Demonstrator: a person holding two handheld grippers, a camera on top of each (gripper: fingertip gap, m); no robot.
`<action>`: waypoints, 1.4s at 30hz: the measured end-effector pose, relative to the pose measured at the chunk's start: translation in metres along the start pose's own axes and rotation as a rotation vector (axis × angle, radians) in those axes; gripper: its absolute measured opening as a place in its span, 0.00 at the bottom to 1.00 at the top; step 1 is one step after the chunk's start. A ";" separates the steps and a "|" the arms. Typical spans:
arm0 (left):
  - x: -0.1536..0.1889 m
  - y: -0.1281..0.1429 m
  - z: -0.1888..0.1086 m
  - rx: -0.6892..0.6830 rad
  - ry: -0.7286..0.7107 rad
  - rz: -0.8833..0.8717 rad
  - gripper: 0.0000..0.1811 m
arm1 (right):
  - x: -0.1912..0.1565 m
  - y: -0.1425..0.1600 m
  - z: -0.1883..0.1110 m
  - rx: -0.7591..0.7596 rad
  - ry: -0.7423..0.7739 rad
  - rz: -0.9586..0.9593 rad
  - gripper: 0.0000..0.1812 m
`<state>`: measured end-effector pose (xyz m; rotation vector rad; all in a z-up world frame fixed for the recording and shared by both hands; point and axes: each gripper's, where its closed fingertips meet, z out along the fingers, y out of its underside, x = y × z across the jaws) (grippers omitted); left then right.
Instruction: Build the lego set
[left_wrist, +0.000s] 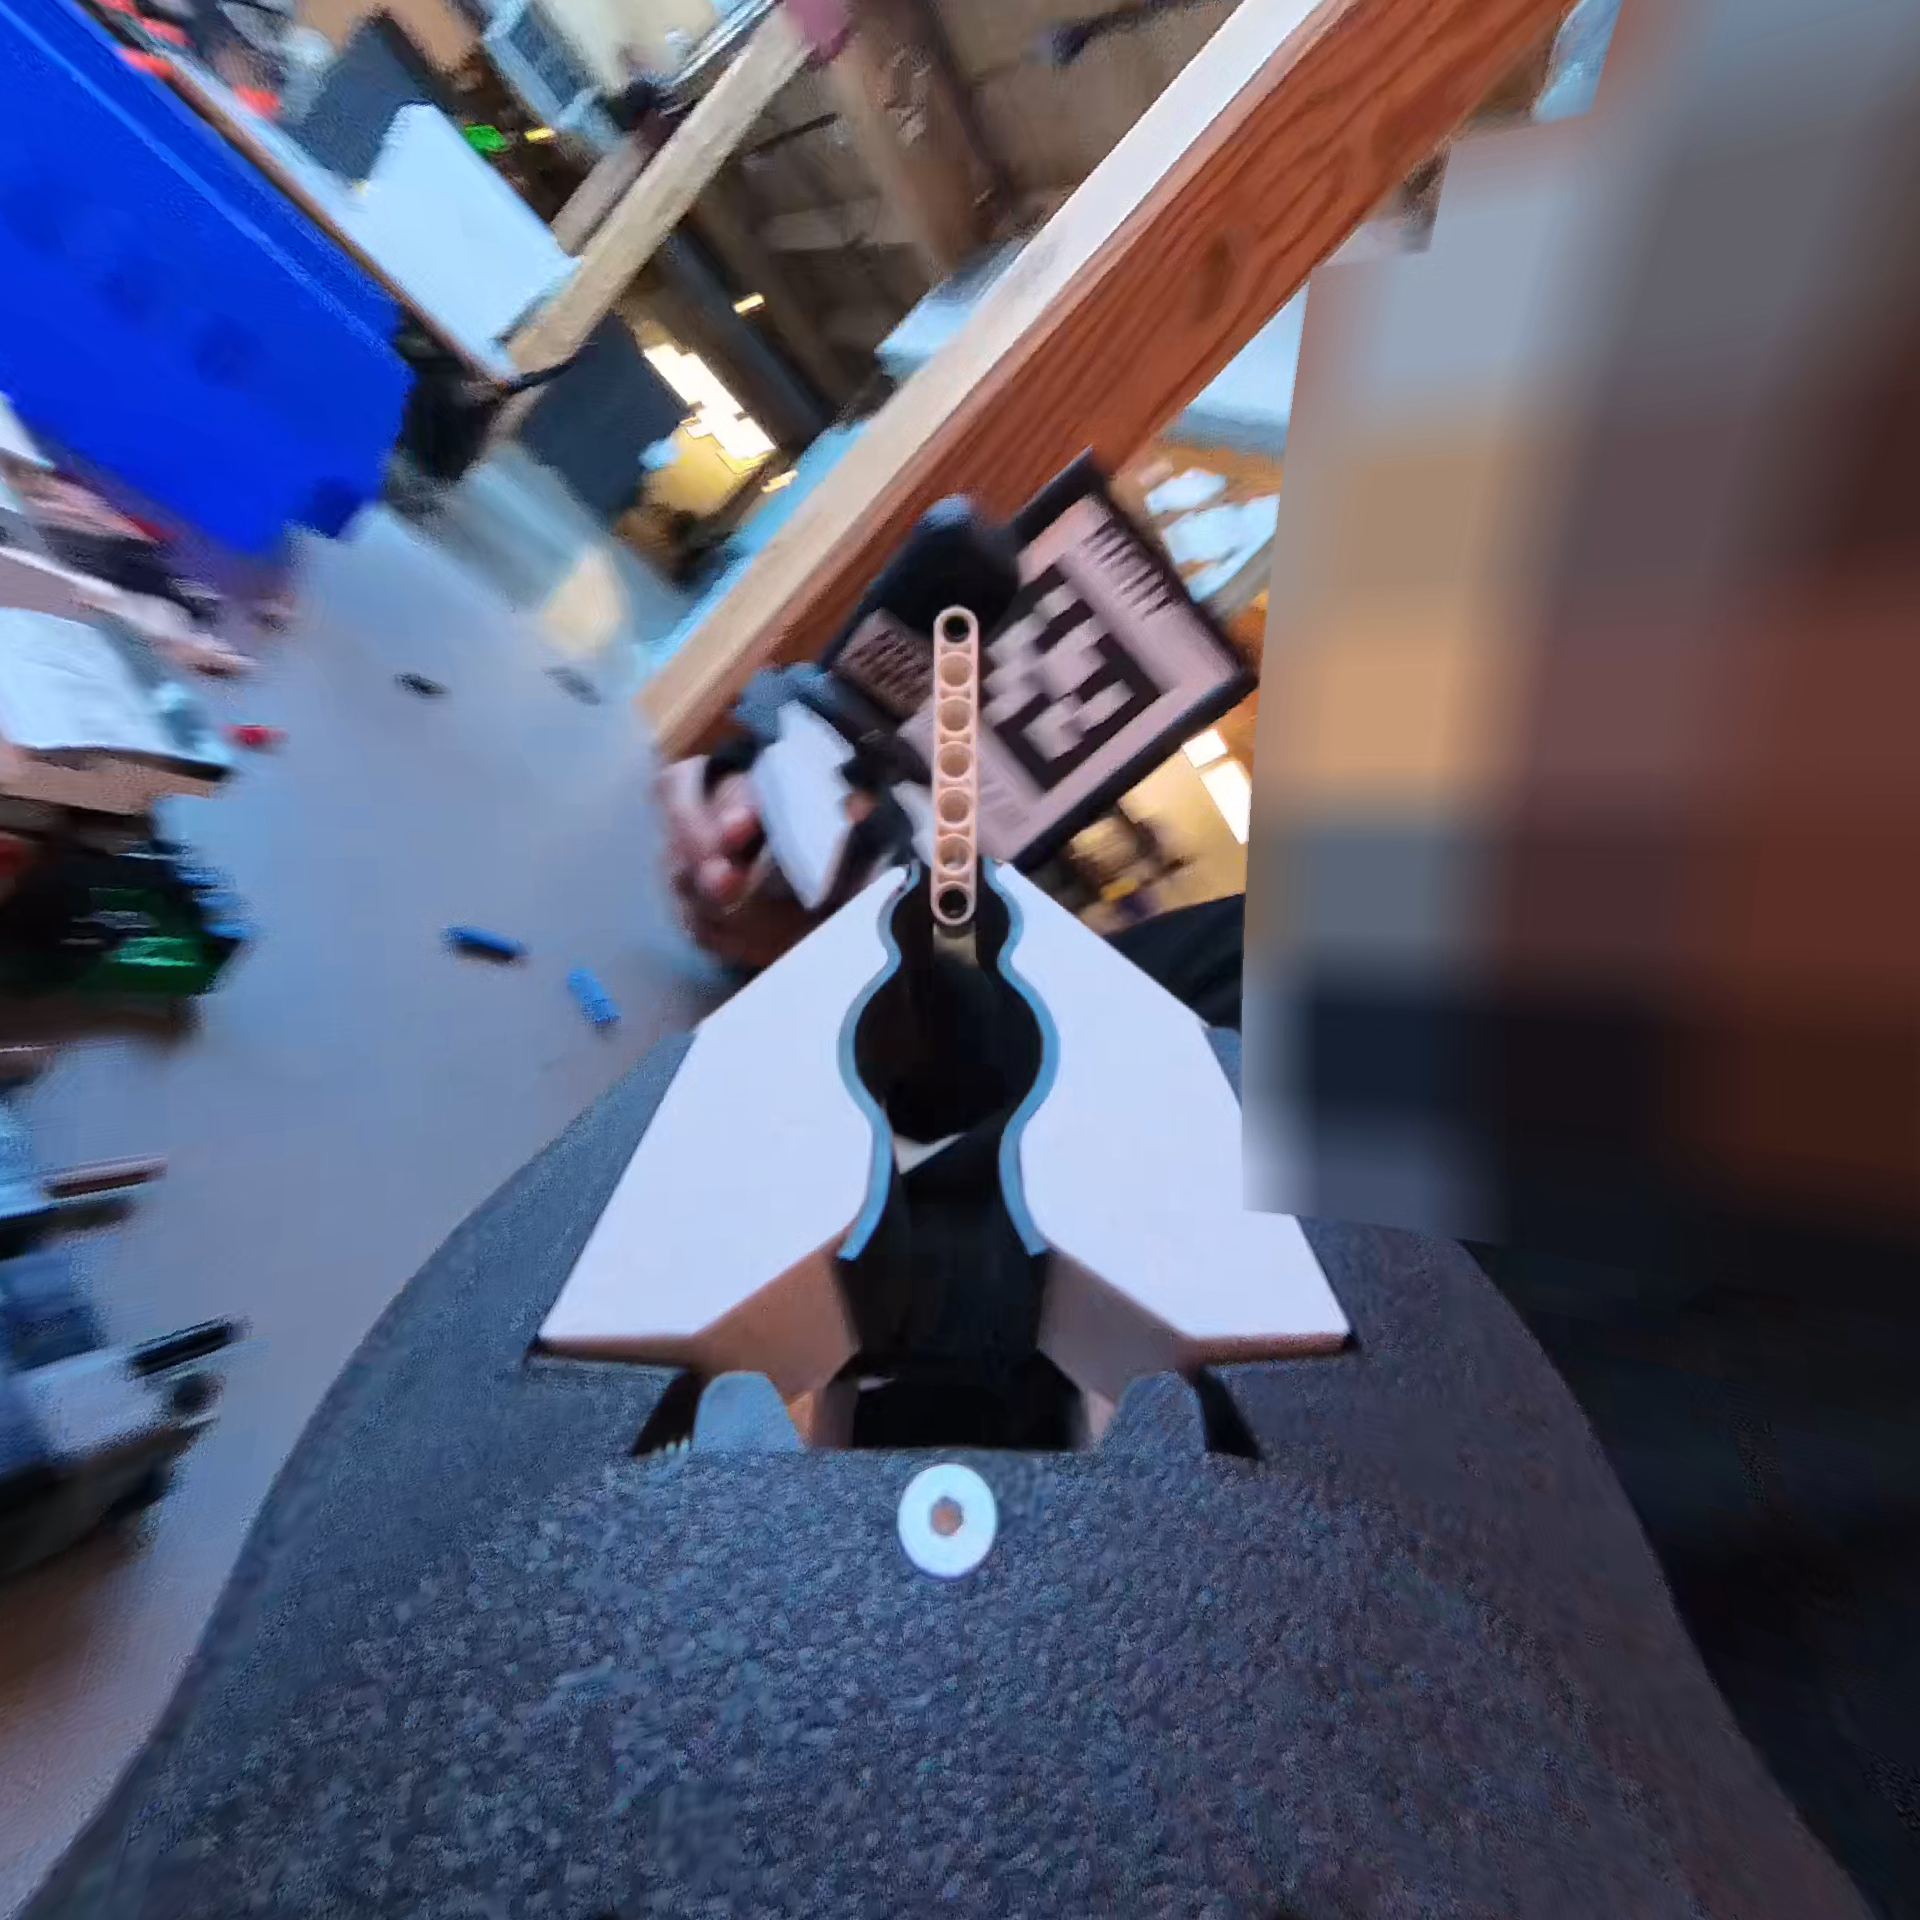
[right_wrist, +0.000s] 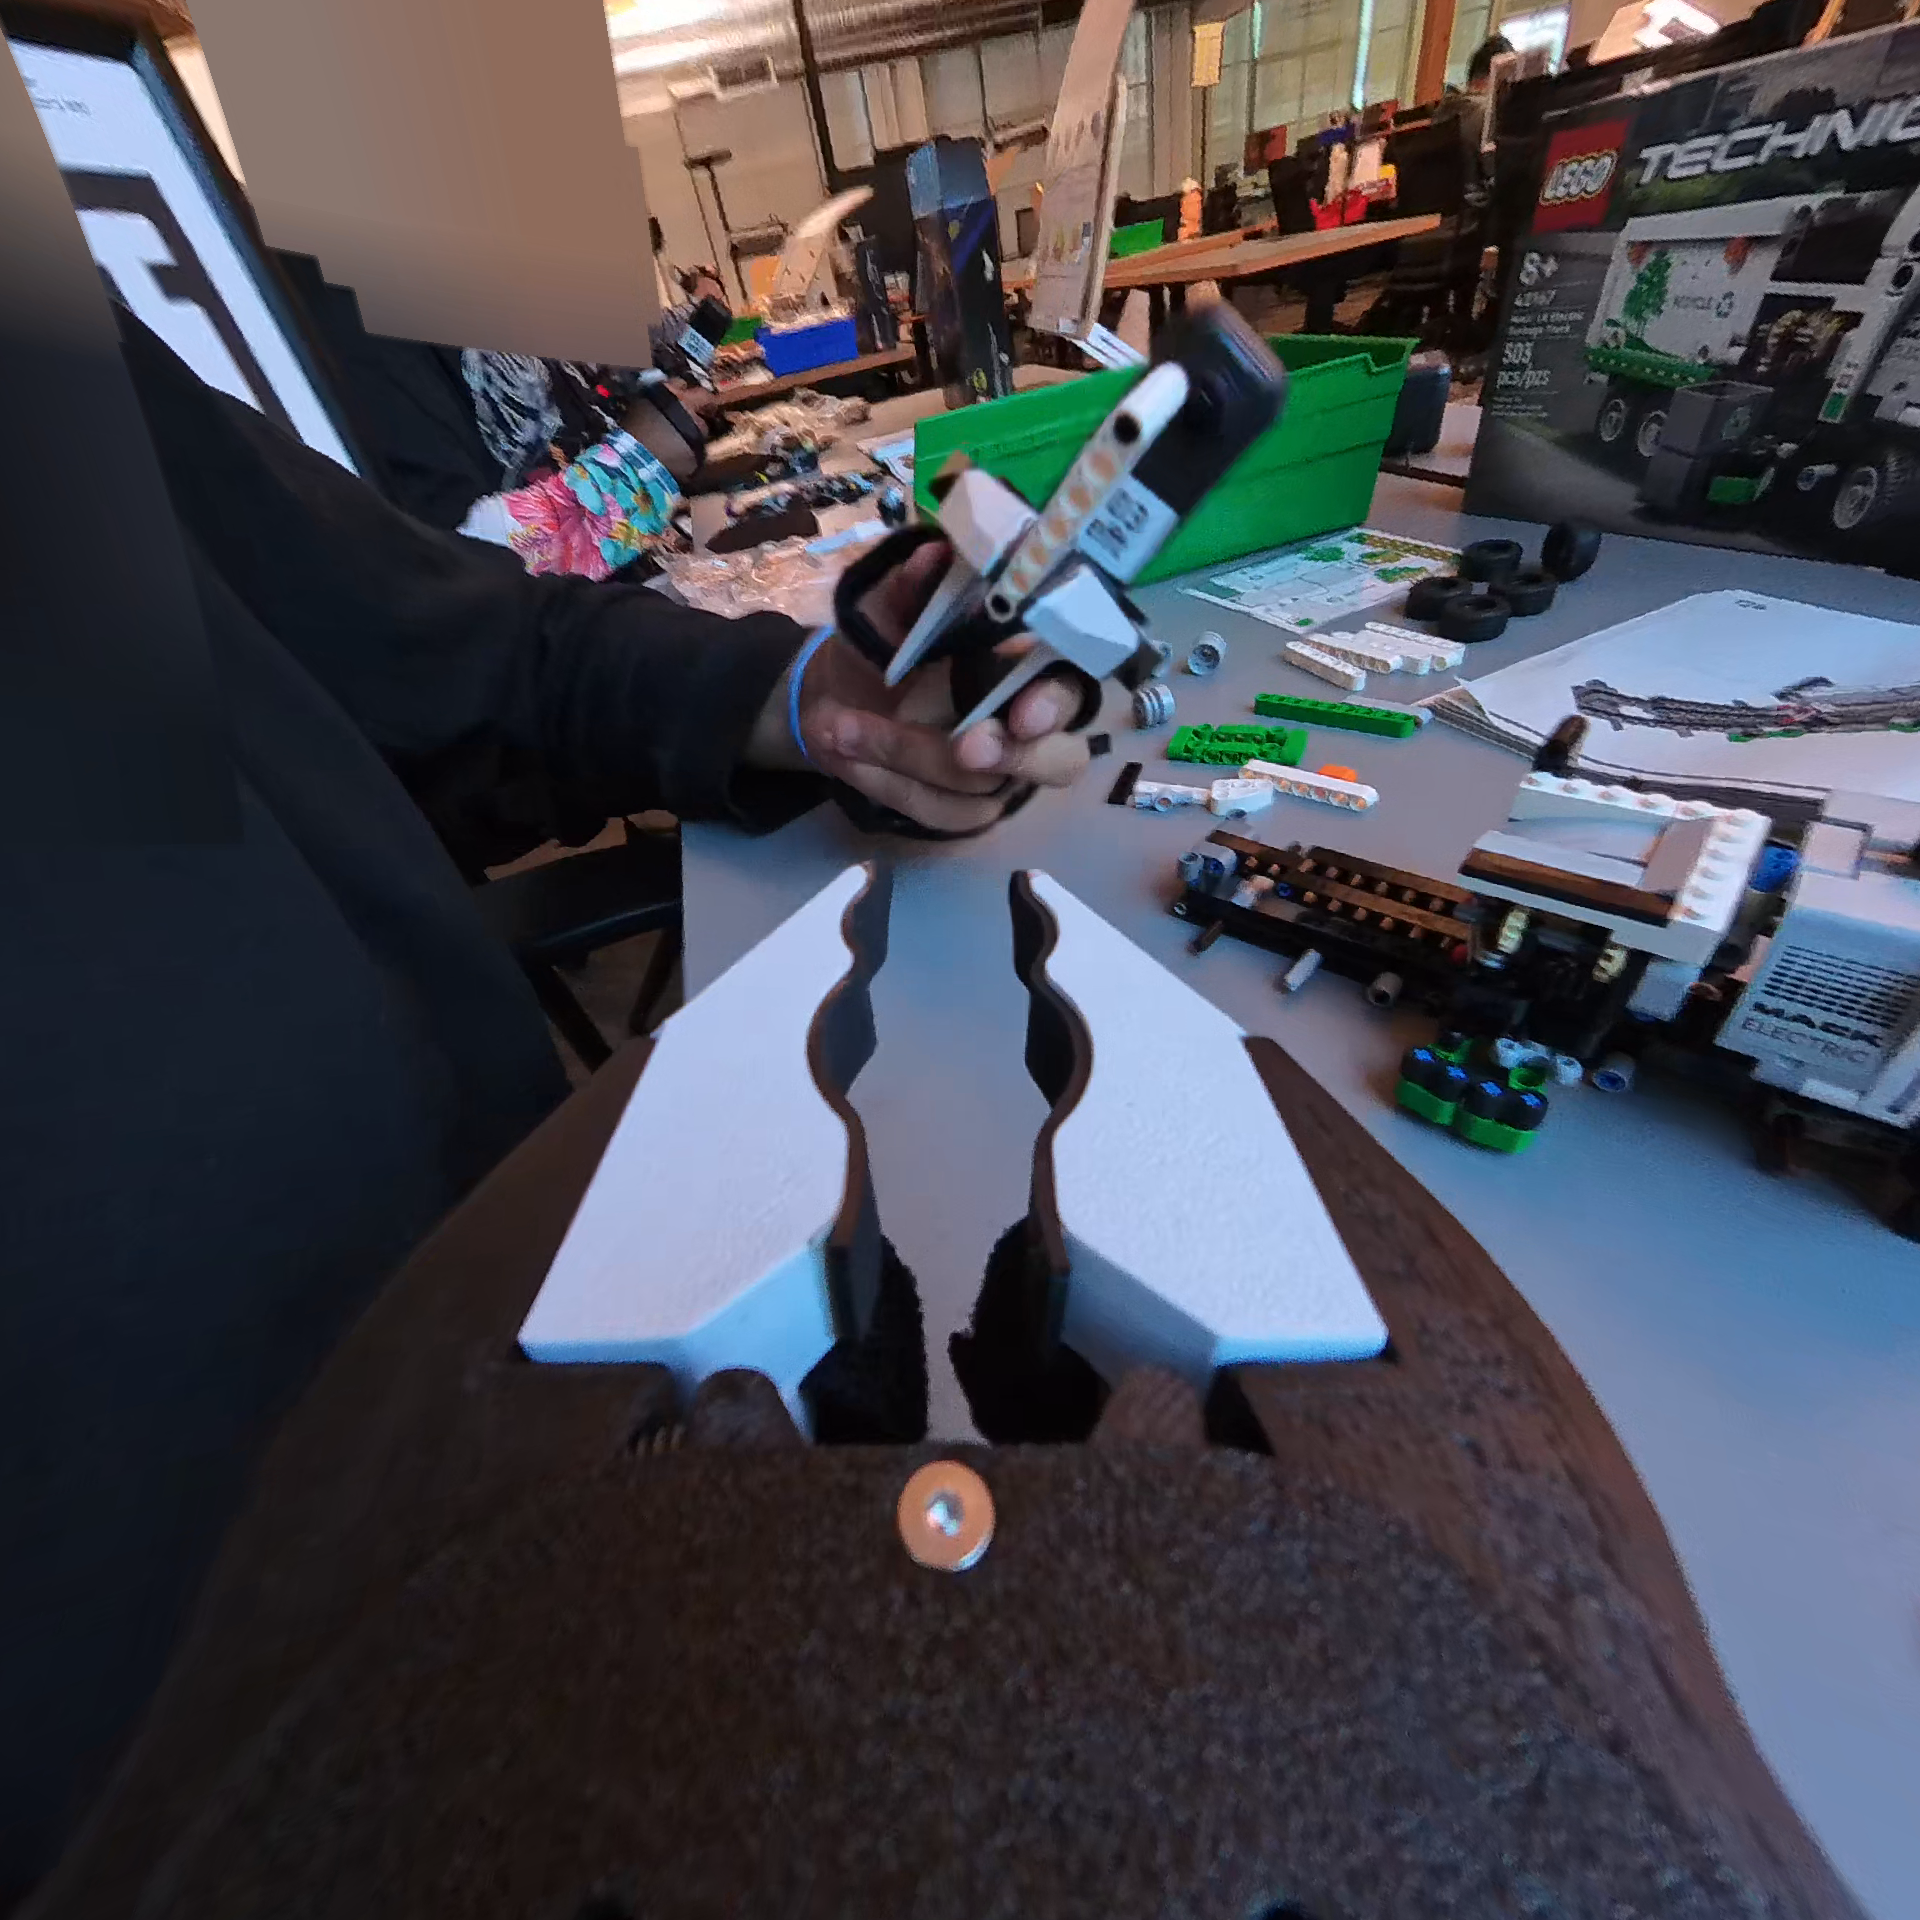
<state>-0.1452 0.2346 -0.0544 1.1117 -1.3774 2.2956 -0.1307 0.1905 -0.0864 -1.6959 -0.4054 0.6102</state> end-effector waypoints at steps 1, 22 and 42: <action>-0.009 0.005 0.001 -0.045 -0.095 0.087 0.03 | 0.005 0.003 -0.002 -0.025 0.031 -0.008 0.12; -0.084 0.011 -0.028 -0.510 -0.915 1.379 0.03 | 0.106 0.031 -0.061 -0.184 0.618 -0.226 0.10; -0.090 0.026 -0.018 -0.501 -0.829 1.156 0.03 | 0.113 0.038 -0.061 -0.233 0.585 -0.201 0.08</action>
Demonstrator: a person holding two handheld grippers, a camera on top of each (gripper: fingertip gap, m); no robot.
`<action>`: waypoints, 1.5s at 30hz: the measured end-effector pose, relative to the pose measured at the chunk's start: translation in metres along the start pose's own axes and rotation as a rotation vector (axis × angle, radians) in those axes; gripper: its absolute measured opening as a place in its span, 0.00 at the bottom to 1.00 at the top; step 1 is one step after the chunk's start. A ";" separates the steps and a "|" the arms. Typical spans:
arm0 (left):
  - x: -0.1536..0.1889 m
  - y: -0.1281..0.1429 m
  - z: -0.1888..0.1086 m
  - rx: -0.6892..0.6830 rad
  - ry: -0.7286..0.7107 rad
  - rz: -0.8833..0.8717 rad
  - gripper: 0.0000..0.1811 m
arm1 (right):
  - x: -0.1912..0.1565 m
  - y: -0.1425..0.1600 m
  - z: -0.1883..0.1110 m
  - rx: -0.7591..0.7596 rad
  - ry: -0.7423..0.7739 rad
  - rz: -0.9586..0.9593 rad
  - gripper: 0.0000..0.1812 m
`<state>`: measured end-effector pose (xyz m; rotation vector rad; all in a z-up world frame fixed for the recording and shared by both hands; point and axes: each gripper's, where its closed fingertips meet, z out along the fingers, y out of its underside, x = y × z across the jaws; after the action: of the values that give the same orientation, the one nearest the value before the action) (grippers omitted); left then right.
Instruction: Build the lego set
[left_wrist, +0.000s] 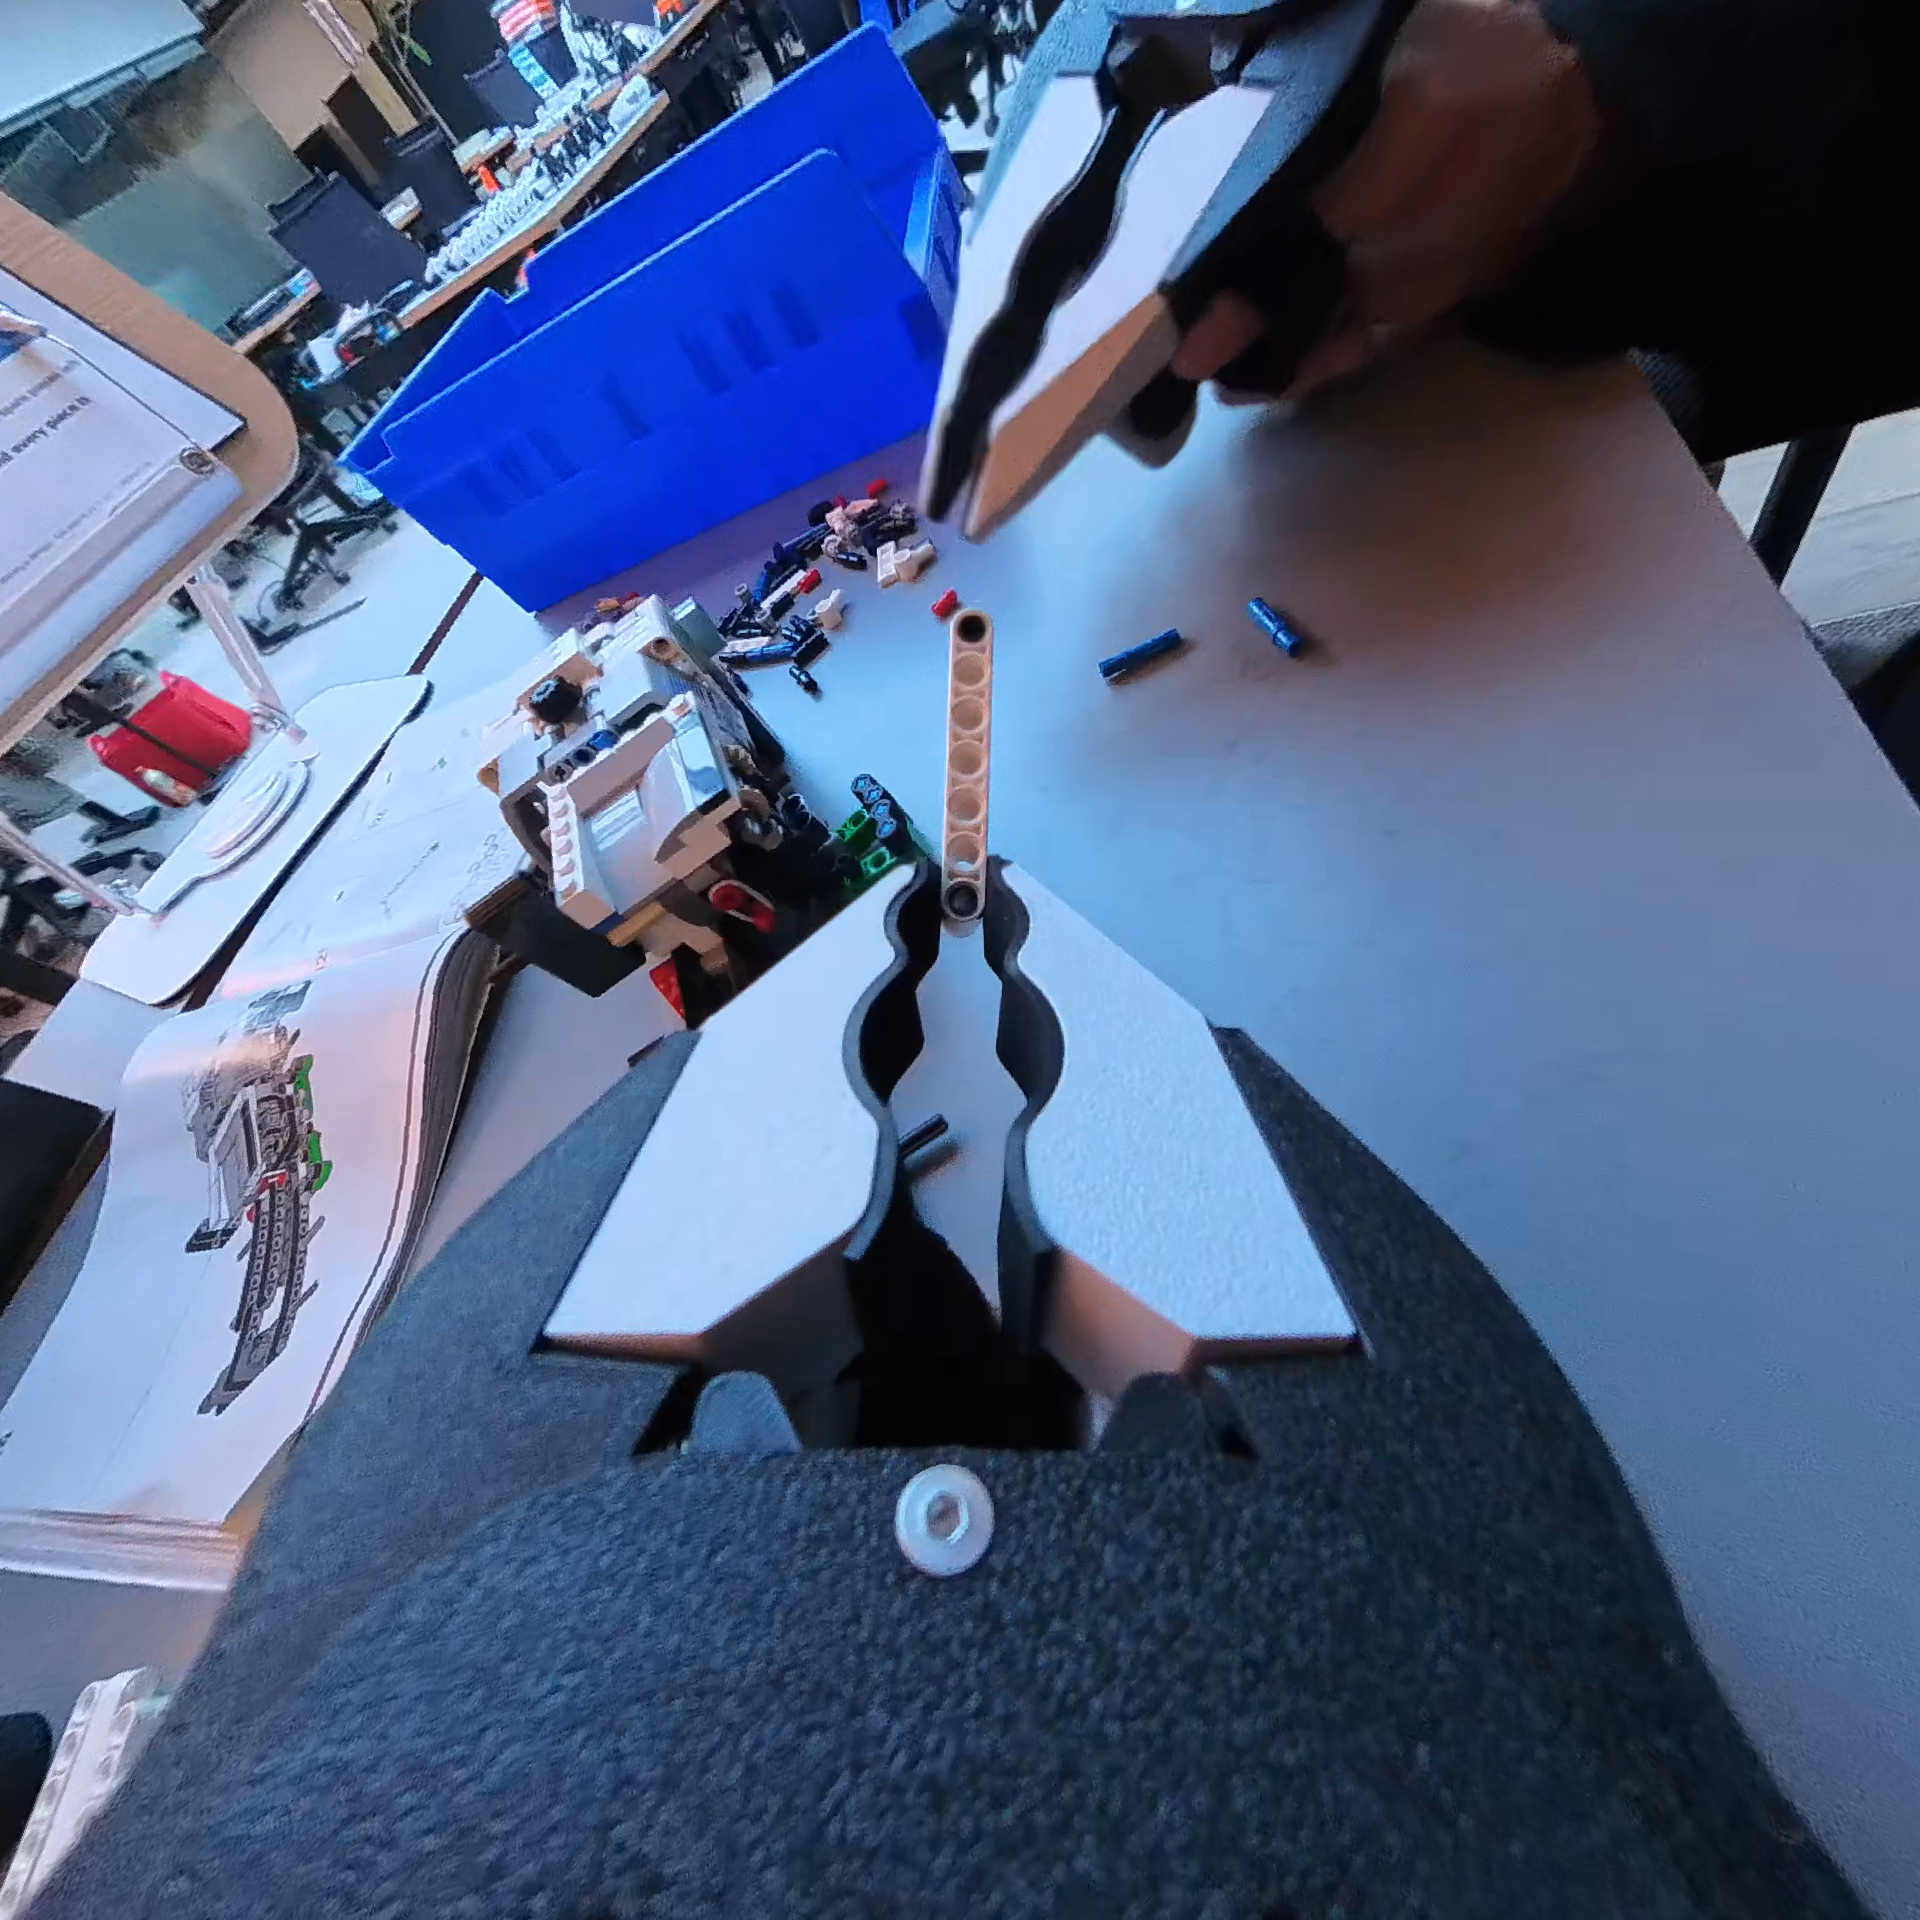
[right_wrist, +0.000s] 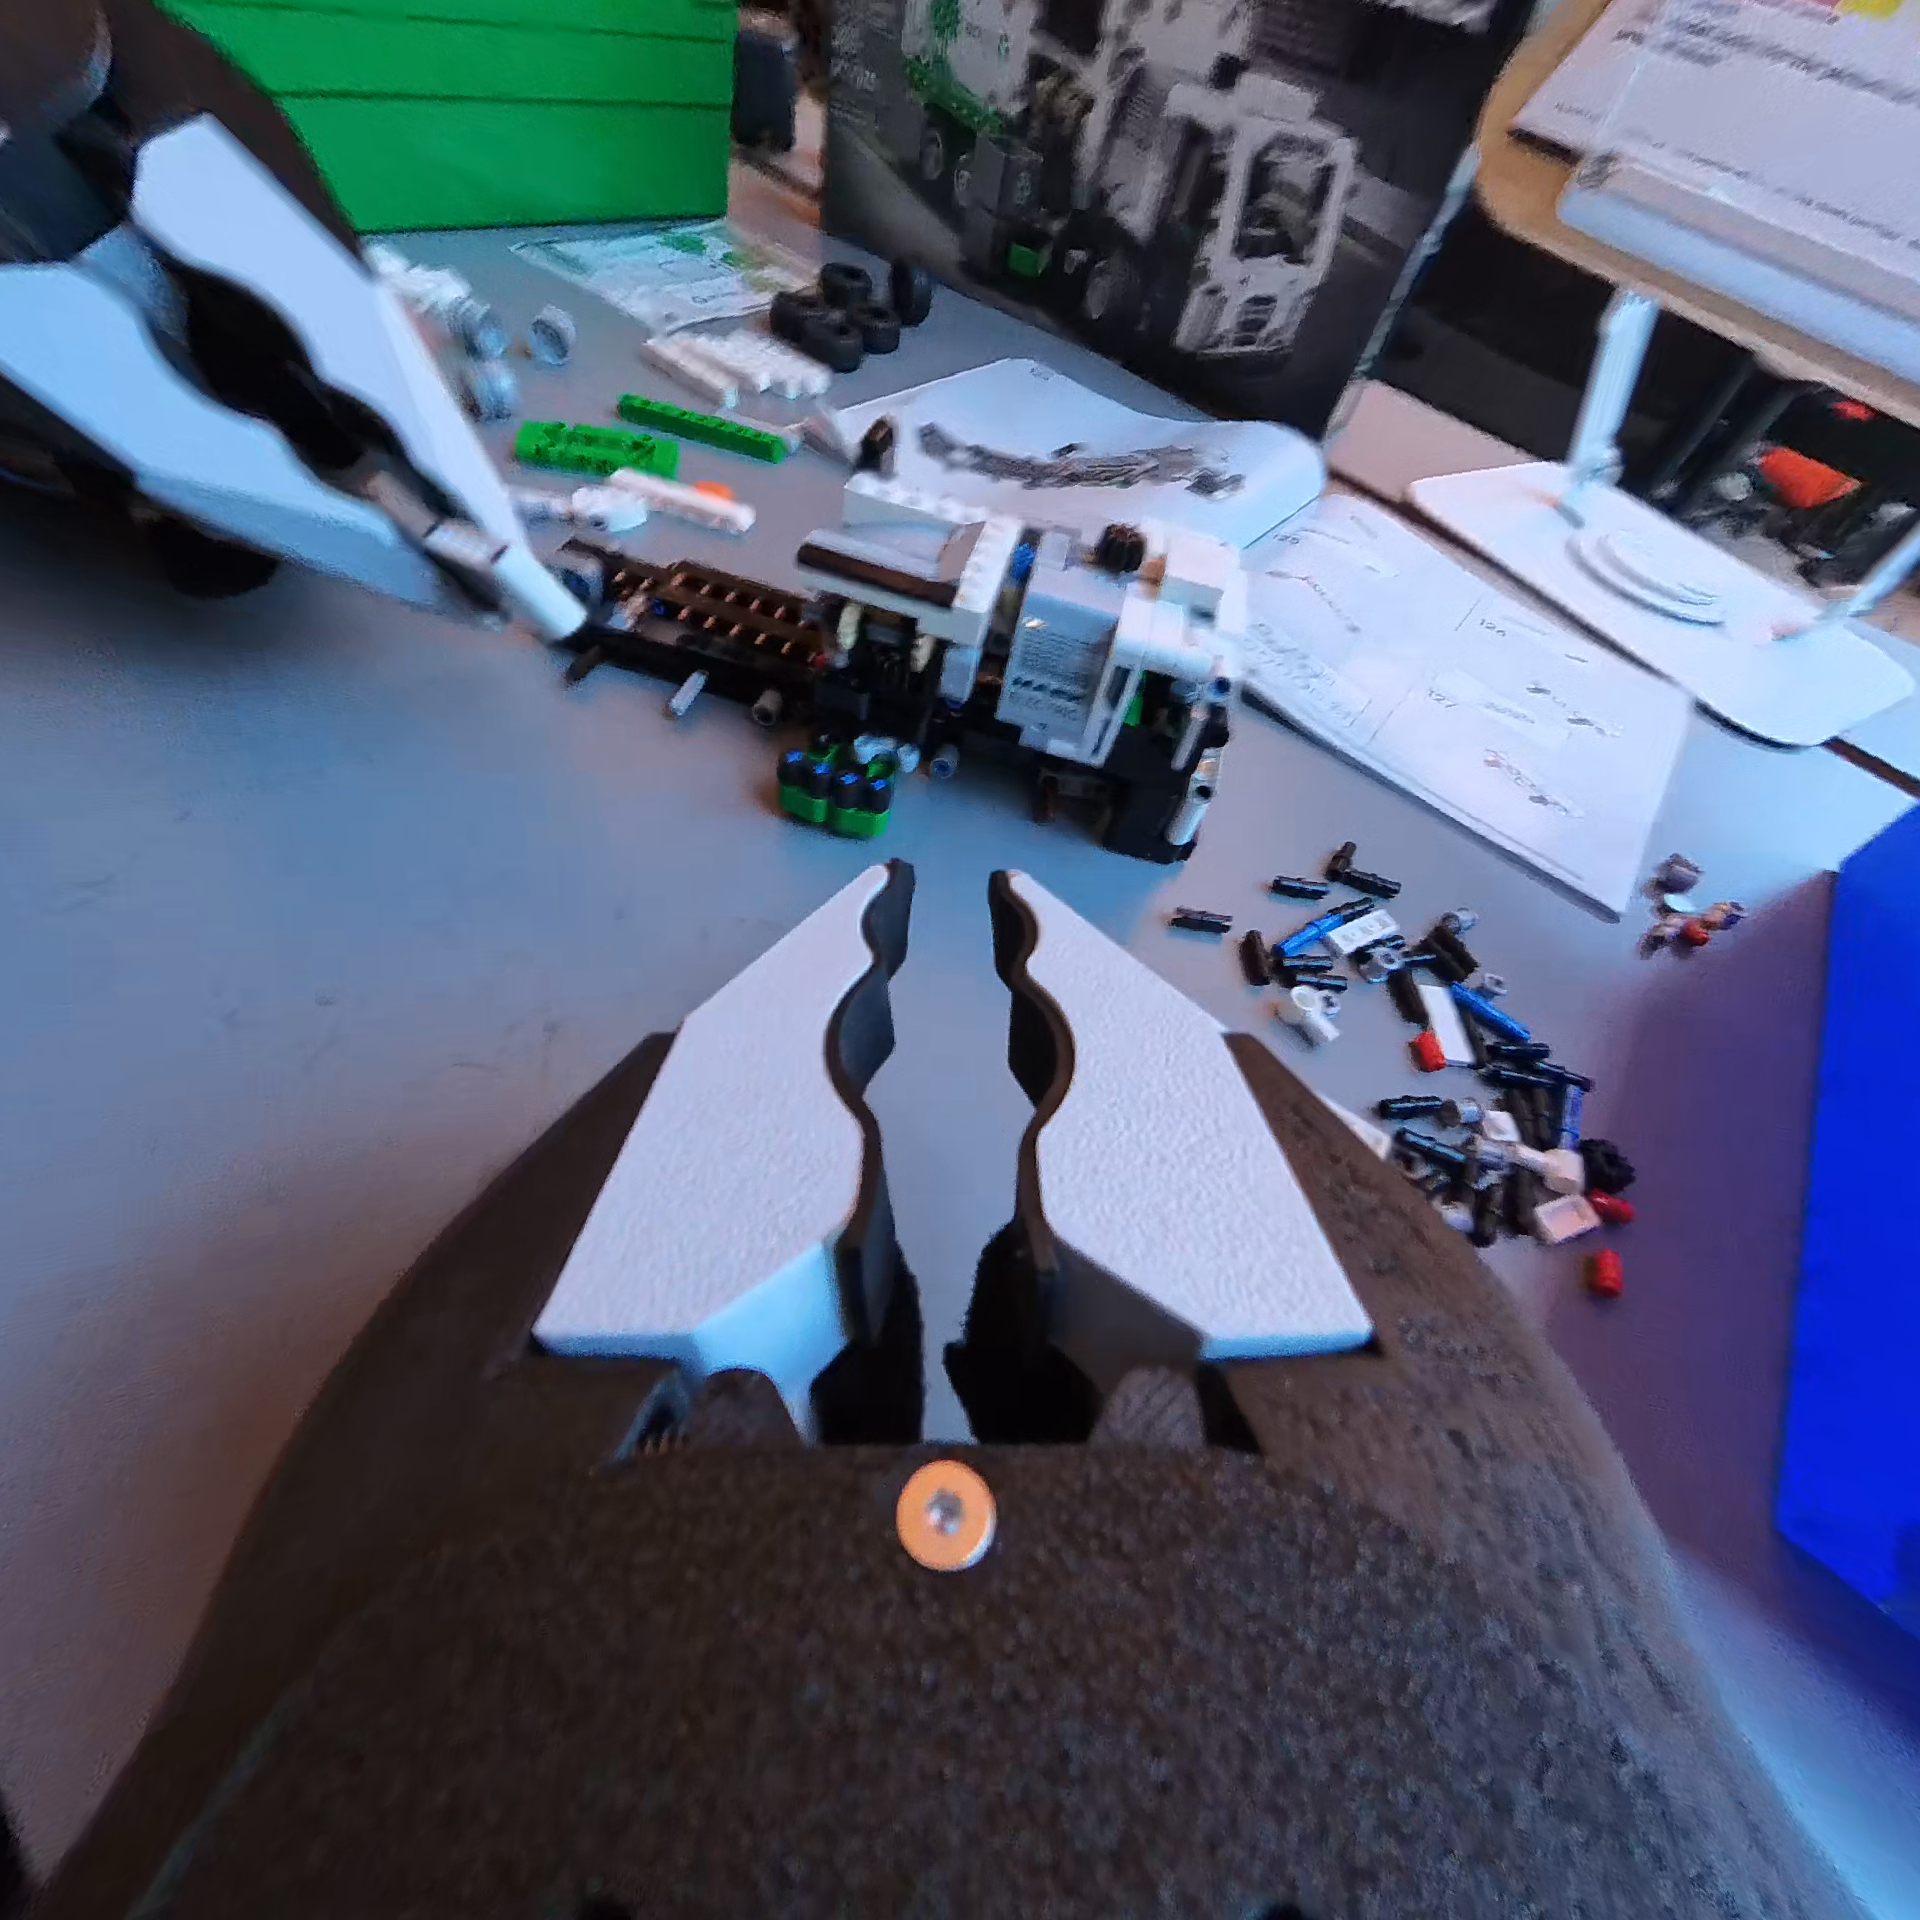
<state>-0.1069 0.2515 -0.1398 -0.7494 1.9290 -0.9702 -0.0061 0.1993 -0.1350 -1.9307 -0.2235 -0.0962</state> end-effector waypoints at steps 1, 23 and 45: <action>0.000 0.001 0.001 -0.010 -0.006 0.005 0.03 | -0.006 0.007 -0.001 -0.046 -0.047 -0.015 0.07; -0.003 0.018 0.008 -0.198 -0.187 0.281 0.03 | -0.069 0.054 -0.029 -0.304 -0.344 -0.103 0.12; -0.005 0.027 0.019 -0.409 -0.380 0.572 0.03 | -0.081 0.000 0.024 -0.147 -0.199 0.681 0.01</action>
<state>-0.0921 0.2629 -0.1672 -0.5035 1.8539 -0.0755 -0.0863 0.2129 -0.1576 -2.0637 0.3242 0.5443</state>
